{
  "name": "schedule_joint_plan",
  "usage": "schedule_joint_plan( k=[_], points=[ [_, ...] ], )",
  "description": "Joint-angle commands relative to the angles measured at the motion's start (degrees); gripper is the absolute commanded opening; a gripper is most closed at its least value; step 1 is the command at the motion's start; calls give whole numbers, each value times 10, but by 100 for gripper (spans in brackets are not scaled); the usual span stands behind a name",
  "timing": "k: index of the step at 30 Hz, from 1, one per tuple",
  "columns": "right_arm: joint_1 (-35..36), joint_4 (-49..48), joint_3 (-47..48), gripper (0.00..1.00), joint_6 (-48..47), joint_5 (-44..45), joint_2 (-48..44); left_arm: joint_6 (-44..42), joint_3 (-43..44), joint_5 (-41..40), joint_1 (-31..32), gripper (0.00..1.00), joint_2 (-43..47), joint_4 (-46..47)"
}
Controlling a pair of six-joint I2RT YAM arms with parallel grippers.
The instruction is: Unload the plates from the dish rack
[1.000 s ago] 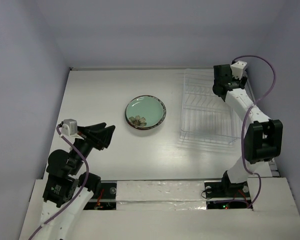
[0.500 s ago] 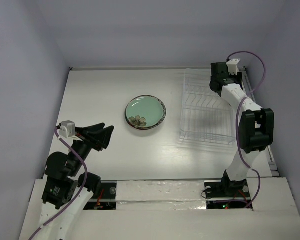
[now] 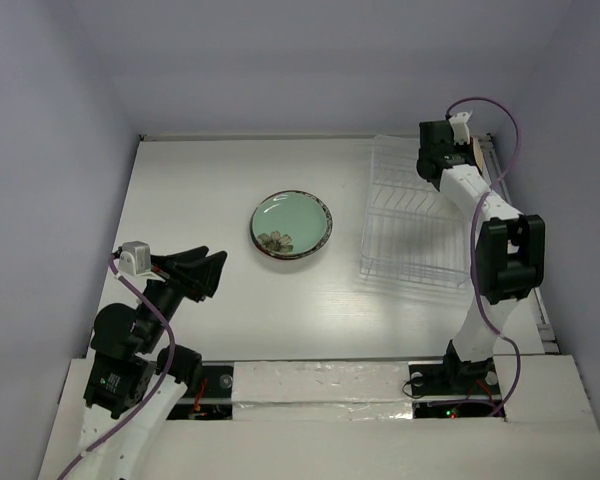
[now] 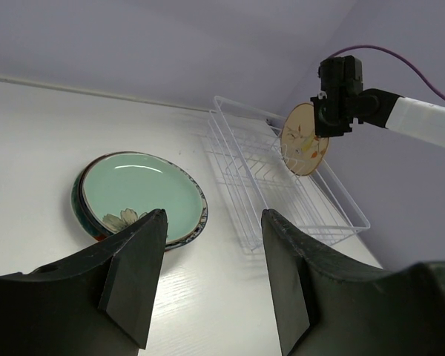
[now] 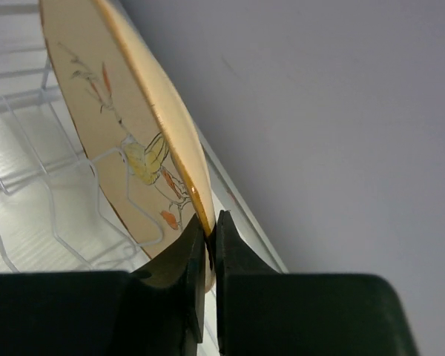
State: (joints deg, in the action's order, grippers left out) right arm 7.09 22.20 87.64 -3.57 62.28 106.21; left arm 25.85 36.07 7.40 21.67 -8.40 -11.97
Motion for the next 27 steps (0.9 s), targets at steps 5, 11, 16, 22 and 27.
schedule_joint_plan(
  k=[5,11,16,22,27],
  points=[
    [-9,-55,17,0,-60,52,-15,-1,8,-4,3,51,5,15],
    [-9,-93,4,0,-91,41,-70,1,6,-1,3,51,5,18],
    [-3,-109,4,0,-103,35,-103,1,6,-1,3,51,5,19],
    [2,-156,-18,0,-137,43,-144,2,5,-1,3,51,4,19],
    [19,-129,9,0,-91,37,-178,3,5,0,3,51,2,19]
  ],
)
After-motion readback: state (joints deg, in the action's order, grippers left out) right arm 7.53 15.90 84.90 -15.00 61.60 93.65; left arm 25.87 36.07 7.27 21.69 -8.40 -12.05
